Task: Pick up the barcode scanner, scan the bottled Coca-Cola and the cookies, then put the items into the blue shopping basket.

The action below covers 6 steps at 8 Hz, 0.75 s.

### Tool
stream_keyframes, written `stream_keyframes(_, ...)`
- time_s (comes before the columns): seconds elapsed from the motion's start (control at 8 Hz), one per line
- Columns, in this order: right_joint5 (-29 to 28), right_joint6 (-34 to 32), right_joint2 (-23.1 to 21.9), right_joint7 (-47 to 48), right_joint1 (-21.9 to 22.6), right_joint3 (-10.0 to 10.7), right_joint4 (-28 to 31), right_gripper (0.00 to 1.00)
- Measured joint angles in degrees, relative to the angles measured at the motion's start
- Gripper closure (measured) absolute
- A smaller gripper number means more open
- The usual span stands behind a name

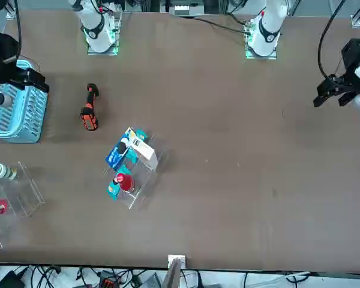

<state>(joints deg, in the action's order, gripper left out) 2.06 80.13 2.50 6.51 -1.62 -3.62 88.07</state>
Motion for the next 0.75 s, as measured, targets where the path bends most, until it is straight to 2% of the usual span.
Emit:
stream_keyframes(0.38, -1.04, 0.55, -0.06, 0.16, -0.08, 0.92, 0.89, 0.00)
stream_keyframes(0.62, -1.21, 5.79, -1.12, 0.16, -0.14, 0.95, 6.53, 0.00)
stream_keyframes(0.75, -1.21, 10.01, -2.76, 0.16, -0.38, 0.96, 11.45, 0.00)
